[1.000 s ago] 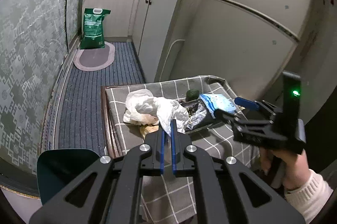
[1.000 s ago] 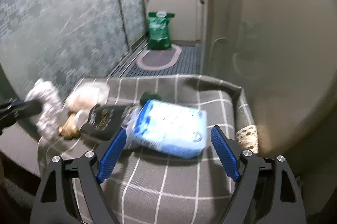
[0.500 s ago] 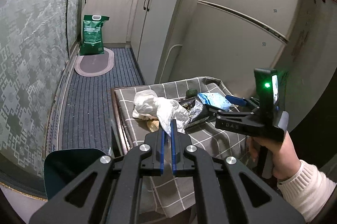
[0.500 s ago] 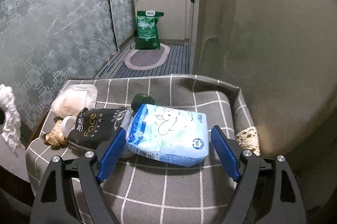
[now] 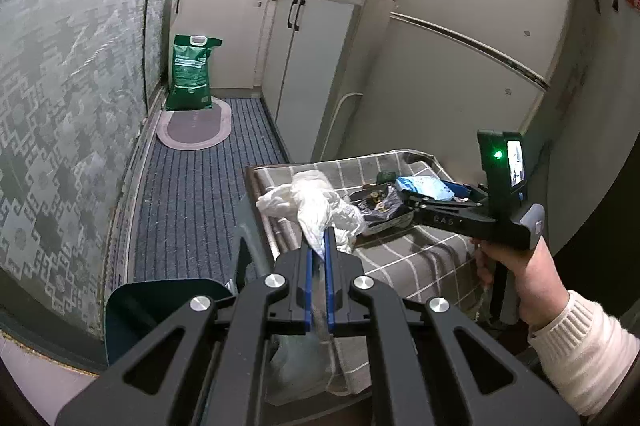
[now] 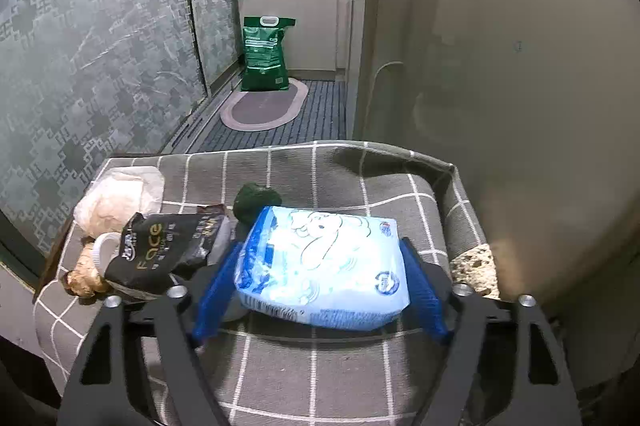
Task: Collect trash
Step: 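Carry the tissue in the left gripper and the wipe pack in the right gripper over the teal bin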
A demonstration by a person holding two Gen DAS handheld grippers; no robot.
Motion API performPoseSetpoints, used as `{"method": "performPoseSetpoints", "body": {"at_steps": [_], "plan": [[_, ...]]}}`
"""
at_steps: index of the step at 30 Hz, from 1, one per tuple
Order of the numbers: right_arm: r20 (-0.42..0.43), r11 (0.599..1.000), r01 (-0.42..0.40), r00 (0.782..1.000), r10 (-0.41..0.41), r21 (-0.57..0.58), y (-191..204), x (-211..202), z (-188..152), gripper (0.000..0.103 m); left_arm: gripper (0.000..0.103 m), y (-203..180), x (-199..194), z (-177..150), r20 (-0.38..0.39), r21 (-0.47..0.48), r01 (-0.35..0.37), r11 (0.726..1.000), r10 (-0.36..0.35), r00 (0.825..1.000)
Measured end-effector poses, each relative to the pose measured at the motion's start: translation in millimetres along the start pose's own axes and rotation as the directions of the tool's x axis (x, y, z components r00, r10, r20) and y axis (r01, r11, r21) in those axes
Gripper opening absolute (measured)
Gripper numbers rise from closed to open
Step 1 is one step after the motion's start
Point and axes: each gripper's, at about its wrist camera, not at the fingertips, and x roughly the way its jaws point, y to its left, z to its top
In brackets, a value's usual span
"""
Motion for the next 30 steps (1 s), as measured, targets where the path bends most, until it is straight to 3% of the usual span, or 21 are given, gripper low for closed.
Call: {"method": "performPoseSetpoints", "body": {"at_steps": [3,9,19,30], "plan": [[0.016,1.000,0.012,1.000,-0.012,-0.014,2.1,-4.2,1.5,0.069,0.006,8.1,-3.1,-3.2,0.001,-0.010,-0.014,1.000,0.014,1.000],[0.079,0.999,0.025,0.997,-0.022,-0.035,7.8,-29.6,10.9,0.068,0.006,33.9,-8.4,-14.3,-0.007,-0.045,-0.064,0.997,0.064,0.998],[0.170,0.994,-0.081,0.981,0.094,-0.079,55.5,-72.6,30.4,0.068,0.006,63.3,-16.6,-32.5,-0.026,-0.067,-0.124,0.990,0.123,0.992],[0.155,0.953,-0.223,0.954,0.256,-0.203,136.1,-88.2,35.0,0.068,0.006,105.8,-9.9,-64.5,-0.114,-0.098,-0.193,0.976,0.182,0.977]]}}
